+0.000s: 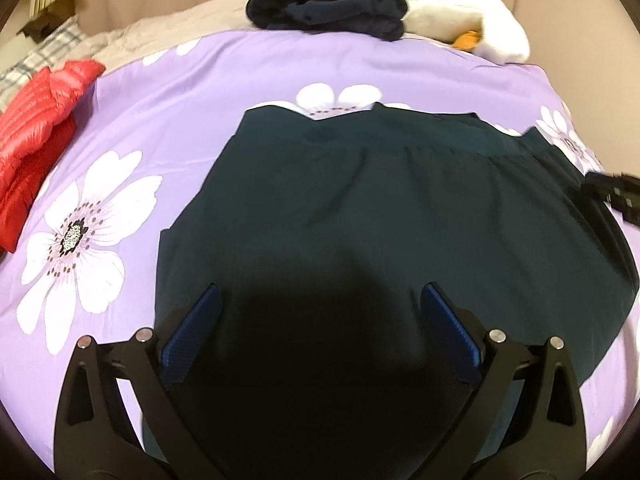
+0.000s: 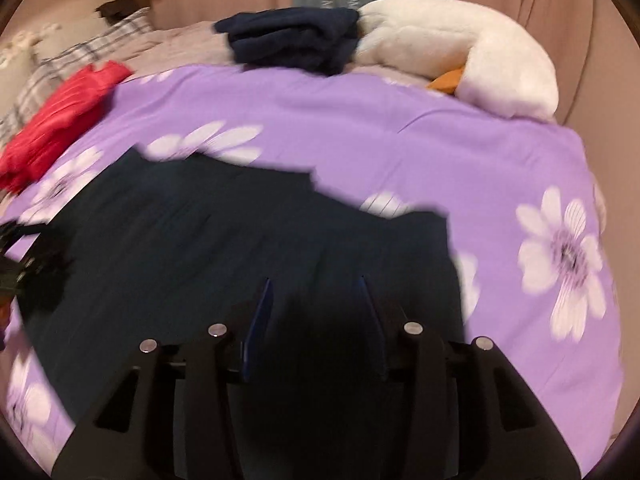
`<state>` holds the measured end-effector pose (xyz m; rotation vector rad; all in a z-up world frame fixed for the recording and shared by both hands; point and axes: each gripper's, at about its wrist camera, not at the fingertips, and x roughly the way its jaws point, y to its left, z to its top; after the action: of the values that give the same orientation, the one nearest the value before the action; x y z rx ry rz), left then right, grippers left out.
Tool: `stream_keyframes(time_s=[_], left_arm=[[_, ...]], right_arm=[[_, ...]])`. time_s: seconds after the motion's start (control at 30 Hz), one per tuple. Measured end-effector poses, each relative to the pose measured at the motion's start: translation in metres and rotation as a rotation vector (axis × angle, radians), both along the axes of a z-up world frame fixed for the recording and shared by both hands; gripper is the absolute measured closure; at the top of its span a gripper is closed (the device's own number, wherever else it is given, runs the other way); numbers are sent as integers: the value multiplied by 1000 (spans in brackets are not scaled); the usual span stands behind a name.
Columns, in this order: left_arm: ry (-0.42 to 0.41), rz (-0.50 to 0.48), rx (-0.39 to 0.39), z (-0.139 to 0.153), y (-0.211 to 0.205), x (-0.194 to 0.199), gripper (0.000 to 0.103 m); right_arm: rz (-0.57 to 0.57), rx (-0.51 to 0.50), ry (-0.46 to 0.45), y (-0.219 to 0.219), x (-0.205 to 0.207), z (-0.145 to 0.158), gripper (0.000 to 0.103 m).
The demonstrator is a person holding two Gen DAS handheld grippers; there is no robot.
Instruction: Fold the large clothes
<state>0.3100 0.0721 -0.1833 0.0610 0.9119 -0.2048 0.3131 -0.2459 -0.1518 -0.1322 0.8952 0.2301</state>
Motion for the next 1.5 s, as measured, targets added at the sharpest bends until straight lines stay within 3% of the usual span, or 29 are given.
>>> stream_keyframes(time_s=[0.1, 0.3, 0.6, 0.87, 1.07, 1.23, 1.3, 1.5], left_arm=[[-21, -14, 32, -5, -15, -14, 2], [-35, -20, 123, -18, -31, -31, 2], [-8, -2, 120, -19, -21, -45, 2], [22, 50, 129, -5, -14, -73, 2], [-20, 55, 200, 38, -27, -120, 2], [-68, 40, 142, 98, -41, -162, 2], [-95, 40, 111, 124, -44, -179, 2], [-182, 100, 74, 199, -50, -229, 2]], right_arm=[[8, 43, 4, 8, -30, -11, 58], [-35, 10, -1, 2, -55, -35, 54], [-220, 15, -32, -46, -75, -37, 54], [-366, 24, -41, -82, -121, -27, 45], [-442, 46, -47, -89, -164, 3, 35], [-376, 120, -87, -48, -202, 59, 8], [-353, 137, -96, -31, -213, 81, 3], [-287, 115, -150, 15, -249, 156, 1]])
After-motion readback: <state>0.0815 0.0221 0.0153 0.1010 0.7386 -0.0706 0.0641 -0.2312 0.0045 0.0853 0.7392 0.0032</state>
